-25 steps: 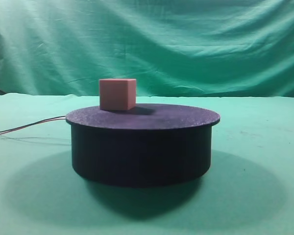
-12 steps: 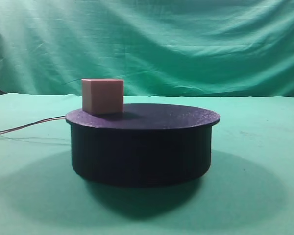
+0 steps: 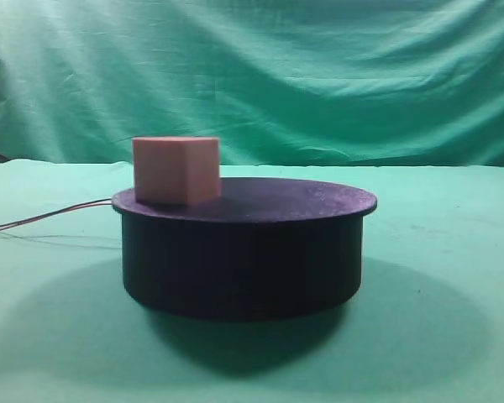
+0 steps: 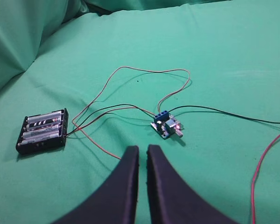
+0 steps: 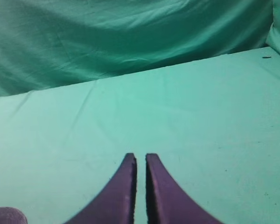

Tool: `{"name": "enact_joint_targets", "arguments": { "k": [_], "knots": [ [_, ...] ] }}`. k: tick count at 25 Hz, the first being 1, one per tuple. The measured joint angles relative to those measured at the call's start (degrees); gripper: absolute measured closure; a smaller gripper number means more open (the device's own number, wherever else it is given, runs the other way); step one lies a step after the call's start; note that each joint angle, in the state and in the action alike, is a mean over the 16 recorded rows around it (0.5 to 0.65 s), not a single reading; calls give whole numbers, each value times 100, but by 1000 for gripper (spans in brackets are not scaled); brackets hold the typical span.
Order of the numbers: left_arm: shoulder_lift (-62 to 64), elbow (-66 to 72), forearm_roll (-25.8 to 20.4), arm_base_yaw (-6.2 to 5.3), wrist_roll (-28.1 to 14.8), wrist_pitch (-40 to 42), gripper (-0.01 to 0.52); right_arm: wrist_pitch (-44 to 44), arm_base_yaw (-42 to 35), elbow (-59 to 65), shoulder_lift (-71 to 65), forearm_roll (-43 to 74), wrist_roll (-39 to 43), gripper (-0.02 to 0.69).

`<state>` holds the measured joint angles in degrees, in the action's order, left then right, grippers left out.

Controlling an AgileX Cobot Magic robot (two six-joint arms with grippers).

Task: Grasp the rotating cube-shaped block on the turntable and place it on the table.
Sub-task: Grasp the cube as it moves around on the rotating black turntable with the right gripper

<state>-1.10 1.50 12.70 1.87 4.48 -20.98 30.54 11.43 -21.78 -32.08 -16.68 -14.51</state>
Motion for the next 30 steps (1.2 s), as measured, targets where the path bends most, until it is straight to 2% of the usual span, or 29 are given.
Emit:
{"name": "enact_joint_targets", "arguments": {
  "k": [6,10,13,16,26,30],
  "knots": [
    [0,0,0,0,0,0,514,694,903,-736,-1487,-591,-816,665],
    [0,0,0,0,0,0,514,783,1598,-1161,-2478,-766,-929,662],
    [0,0,0,0,0,0,514,760,2015,-1472,-3160,-810,-917,627],
    [0,0,0,0,0,0,514,697,2288,-1785,-3738,-867,-894,546],
    [0,0,0,0,0,0,514,640,2483,-2559,-4907,-1085,-903,152],
    [0,0,0,0,0,0,514,646,2483,-2676,-5185,-1134,-1008,67]
  ]
}}
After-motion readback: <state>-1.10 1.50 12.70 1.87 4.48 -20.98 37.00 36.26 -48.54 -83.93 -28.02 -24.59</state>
